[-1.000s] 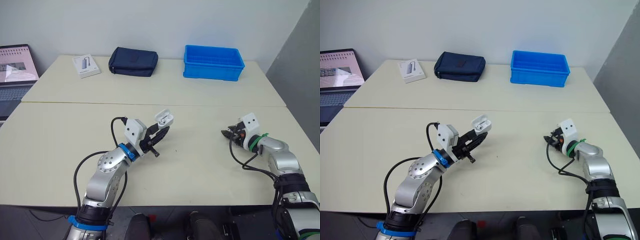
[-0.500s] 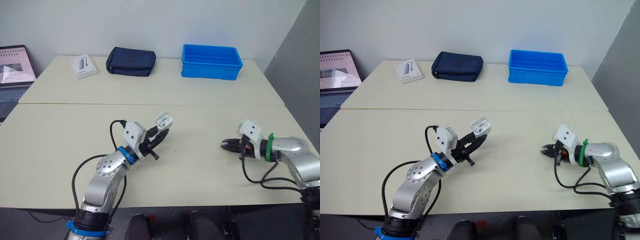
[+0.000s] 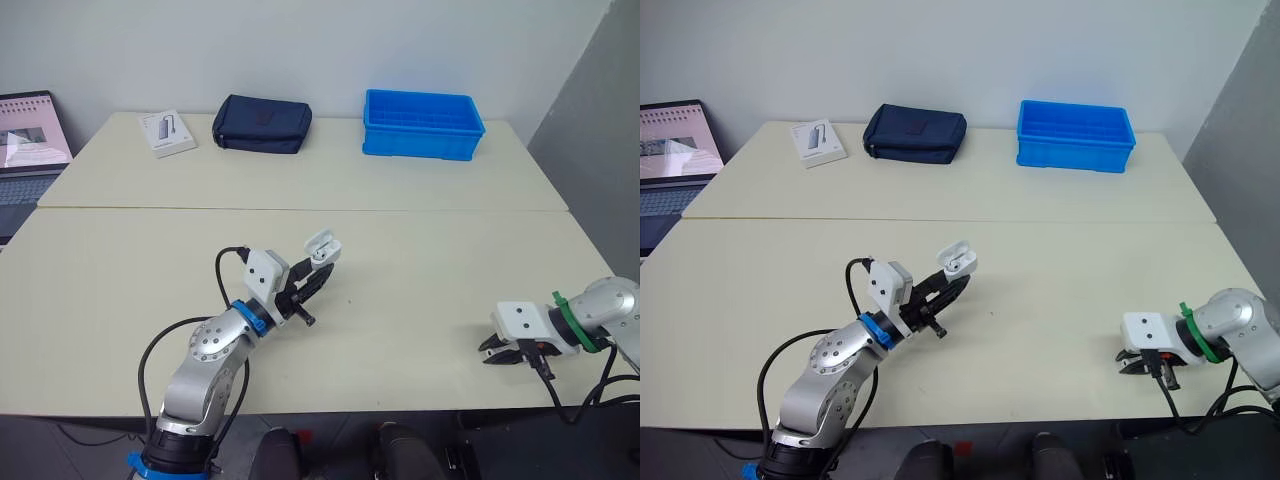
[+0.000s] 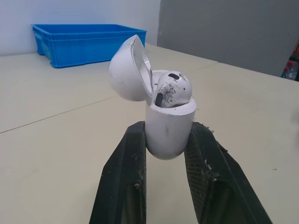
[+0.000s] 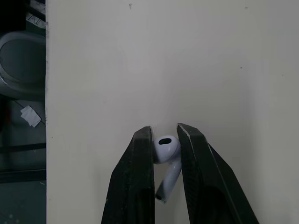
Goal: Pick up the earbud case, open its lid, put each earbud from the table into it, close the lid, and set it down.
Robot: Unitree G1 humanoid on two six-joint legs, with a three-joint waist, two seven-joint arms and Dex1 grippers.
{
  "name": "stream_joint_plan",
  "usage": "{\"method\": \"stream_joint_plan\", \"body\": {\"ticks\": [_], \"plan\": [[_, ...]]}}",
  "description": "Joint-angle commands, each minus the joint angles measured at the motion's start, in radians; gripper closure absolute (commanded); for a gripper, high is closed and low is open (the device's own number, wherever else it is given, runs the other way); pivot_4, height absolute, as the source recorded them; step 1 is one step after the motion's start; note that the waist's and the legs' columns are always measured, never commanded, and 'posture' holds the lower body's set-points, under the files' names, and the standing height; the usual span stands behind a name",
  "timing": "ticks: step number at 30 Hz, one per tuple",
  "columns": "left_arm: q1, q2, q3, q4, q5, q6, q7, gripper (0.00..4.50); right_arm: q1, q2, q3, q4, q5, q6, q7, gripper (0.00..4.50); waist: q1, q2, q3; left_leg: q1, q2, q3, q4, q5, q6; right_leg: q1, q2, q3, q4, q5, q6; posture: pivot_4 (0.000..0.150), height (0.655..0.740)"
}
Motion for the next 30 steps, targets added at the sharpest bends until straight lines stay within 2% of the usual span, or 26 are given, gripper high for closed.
{"method": "stream_joint_plan", "body": {"ticks": [1,5,9,14,19,23,26,30], "plan": [[-0.002,0.000,0.006,-0.051,-0.005,-0.003,0.008,3.73,-0.015,0.020,0.019,0.018,-0.044,-0.028,-0.010,4.11,0.000,0.000,0.000,0.000,0.000,0.000,0.000,0.000,0.000,0.000,0.000,0.000,0.000,0.000,0.000,0.150,0.7218],[-0.003,-0.002,0.004,-0.054,-0.004,0.001,0.011,3.73,-0.024,0.050,0.029,0.044,-0.060,-0.023,-0.016,4.11,-0.001,-0.002,-0.001,0.002,0.000,0.000,0.000,0.000,0.000,0.002,0.000,0.000,0.000,0.000,0.000,0.150,0.7218],[-0.002,-0.001,0.004,-0.058,-0.004,0.004,0.014,3.73,-0.024,0.062,0.029,0.066,-0.074,-0.038,-0.015,2.71,-0.001,-0.003,-0.001,0.010,0.000,0.000,0.000,0.000,0.000,0.009,0.000,0.000,0.000,-0.001,-0.003,0.150,0.7218],[0.001,0.000,0.003,-0.062,-0.005,0.006,0.019,3.73,-0.026,0.079,0.009,0.074,-0.073,-0.074,-0.037,0.99,0.000,-0.003,-0.001,0.010,0.000,0.000,0.000,0.000,0.000,0.010,0.000,0.000,-0.001,-0.002,-0.003,0.150,0.7218],[0.006,0.000,0.001,-0.066,-0.006,0.008,0.019,3.73,-0.025,0.057,-0.048,-0.011,-0.017,-0.015,-0.035,0.96,0.000,-0.003,-0.001,0.010,0.000,-0.001,-0.002,0.000,0.000,0.009,0.000,0.000,-0.001,-0.001,-0.002,0.150,0.7218],[0.011,-0.002,-0.001,-0.063,-0.006,0.006,0.017,3.73,0.003,-0.005,-0.124,-0.161,0.037,0.125,-0.044,0.96,0.002,-0.001,0.001,0.009,0.000,-0.001,-0.002,0.000,0.000,0.008,0.000,0.000,0.000,-0.001,-0.002,0.150,0.7218],[0.015,-0.003,-0.004,-0.063,-0.006,0.005,0.017,3.73,0.019,-0.063,-0.122,-0.287,-0.055,0.304,-0.115,0.96,0.002,0.000,0.001,0.009,0.000,0.000,-0.002,0.000,0.000,0.008,-0.001,0.000,-0.001,-0.001,-0.002,0.150,0.7218],[0.020,-0.007,-0.011,-0.065,-0.006,0.008,0.018,3.73,0.034,-0.103,-0.070,-0.393,-0.092,0.481,-0.136,0.96,0.002,-0.001,0.001,0.009,0.000,0.000,-0.002,0.000,0.000,0.008,-0.001,0.000,-0.001,-0.002,-0.003,0.150,0.7218]]}}
